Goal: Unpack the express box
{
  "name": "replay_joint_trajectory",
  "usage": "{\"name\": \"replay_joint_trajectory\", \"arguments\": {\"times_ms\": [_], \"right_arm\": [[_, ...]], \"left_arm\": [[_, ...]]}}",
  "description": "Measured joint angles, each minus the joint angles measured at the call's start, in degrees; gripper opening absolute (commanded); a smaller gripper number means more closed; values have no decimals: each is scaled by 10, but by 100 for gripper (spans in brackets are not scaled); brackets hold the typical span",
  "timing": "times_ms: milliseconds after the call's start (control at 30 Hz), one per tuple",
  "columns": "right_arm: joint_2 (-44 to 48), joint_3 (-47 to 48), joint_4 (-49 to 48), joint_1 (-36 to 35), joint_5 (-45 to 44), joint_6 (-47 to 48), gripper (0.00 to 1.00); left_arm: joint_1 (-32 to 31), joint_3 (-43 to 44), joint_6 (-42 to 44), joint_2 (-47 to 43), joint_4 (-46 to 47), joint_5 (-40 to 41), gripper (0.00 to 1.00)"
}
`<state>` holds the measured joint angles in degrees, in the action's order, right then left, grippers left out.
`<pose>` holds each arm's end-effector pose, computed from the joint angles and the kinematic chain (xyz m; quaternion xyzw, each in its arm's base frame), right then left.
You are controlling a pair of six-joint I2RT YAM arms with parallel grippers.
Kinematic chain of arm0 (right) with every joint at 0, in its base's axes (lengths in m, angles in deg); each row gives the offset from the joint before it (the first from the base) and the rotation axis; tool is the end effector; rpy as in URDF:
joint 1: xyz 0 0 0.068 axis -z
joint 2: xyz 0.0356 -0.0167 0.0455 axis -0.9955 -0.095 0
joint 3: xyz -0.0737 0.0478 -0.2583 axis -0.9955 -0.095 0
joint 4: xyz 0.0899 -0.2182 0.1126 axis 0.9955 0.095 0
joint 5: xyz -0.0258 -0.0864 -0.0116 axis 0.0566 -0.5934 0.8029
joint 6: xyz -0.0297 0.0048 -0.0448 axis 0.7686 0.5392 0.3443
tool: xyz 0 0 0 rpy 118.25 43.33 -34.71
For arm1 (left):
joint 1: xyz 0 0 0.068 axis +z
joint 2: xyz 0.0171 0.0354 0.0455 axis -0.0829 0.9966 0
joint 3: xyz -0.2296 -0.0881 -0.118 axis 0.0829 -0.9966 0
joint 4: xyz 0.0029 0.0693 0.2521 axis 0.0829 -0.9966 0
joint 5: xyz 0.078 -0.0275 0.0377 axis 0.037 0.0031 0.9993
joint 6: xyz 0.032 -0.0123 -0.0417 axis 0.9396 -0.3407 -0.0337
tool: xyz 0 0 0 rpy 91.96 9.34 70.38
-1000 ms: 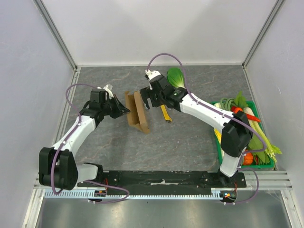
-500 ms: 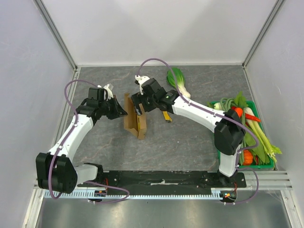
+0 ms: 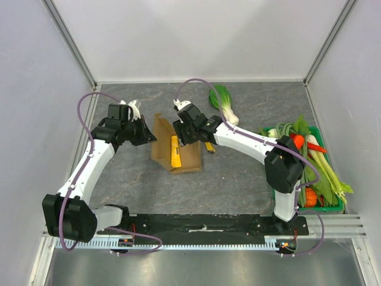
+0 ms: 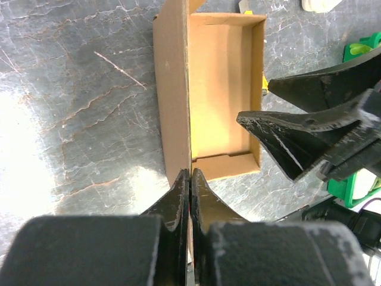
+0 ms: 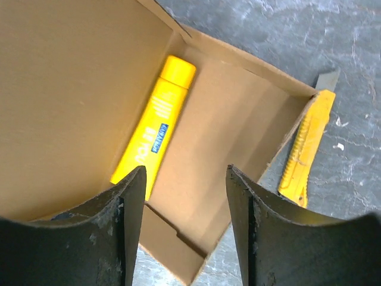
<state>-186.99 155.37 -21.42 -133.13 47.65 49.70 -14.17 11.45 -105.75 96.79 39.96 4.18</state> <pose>0.2890 0.3208 0.2610 -0.1709 0.9124 0.1729 0.3293 0.2497 -0.0540 0.2946 -0.0542 0.9178 -0.2619 0.2935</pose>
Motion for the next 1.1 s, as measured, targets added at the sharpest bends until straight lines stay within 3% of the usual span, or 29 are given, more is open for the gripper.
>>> {"name": "replay_joint_trajectory", "arguments": {"times_ms": [367,733,1000,1100], "right_arm": [[2,-35,15,2,-54,-13,64],[-35,-26,-70,4,86,-14,72],[-107,-25,-93,4,132,-30,73],[-113,-25,-105,4,144,-35,73]], "left_arm": [[11,47,30,0,-52,3,2],[14,31,29,-4,-48,-16,2],[21,-34,12,-50,1,-7,3],[21,-37,10,-51,7,-8,8]]}}
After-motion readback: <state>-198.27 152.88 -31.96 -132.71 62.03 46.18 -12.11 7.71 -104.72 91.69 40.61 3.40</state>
